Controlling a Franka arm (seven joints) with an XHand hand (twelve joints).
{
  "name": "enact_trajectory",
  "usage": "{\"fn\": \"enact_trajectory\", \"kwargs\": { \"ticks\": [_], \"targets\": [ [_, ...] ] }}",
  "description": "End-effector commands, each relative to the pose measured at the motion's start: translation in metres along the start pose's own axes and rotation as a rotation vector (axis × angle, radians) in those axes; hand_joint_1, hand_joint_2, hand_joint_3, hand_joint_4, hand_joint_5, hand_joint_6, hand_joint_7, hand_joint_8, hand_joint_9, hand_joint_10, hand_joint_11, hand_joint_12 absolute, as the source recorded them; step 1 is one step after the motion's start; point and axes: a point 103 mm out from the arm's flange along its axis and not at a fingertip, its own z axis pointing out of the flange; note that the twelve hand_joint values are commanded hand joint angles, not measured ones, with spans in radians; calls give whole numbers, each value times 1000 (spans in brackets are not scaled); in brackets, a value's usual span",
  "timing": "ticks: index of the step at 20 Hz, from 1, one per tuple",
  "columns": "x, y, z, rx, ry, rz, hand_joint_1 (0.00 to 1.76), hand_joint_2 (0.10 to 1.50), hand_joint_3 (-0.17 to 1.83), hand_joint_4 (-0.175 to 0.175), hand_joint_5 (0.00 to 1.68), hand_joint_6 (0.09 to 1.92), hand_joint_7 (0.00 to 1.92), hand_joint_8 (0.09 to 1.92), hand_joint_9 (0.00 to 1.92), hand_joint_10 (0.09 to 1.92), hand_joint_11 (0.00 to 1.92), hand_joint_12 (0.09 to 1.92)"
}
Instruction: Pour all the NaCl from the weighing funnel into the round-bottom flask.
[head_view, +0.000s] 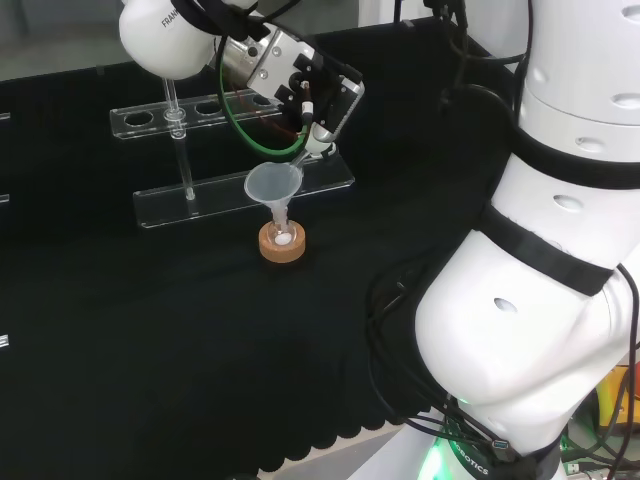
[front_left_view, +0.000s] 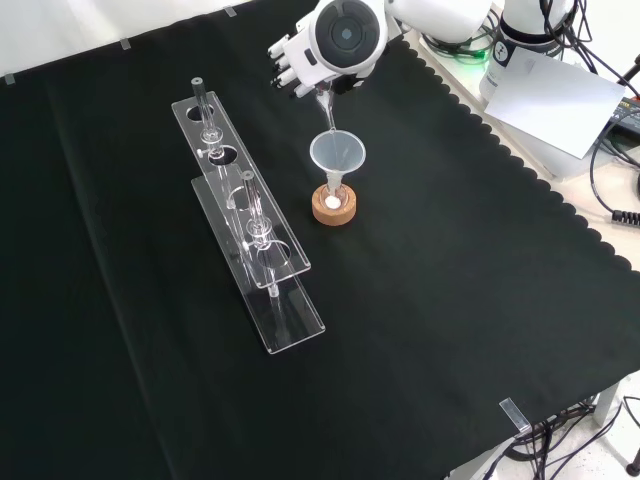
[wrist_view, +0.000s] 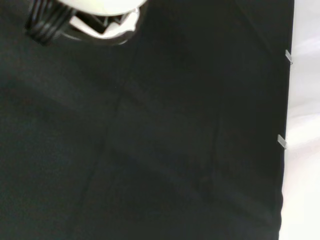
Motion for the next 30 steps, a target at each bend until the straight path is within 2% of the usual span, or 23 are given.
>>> {"fn": "enact_trajectory", "kwargs": {
  "ticks": [1, 30],
  "targets": [
    [0, 0, 0, 2, -9, -1, 1100, 716, 599, 175, 1187, 797, 492, 631, 757, 492, 616, 1241],
    [8, 0, -6, 3, -94, 12, 1100, 716, 600, 175, 1186, 799, 481, 633, 743, 497, 604, 1240]
  ]
}}
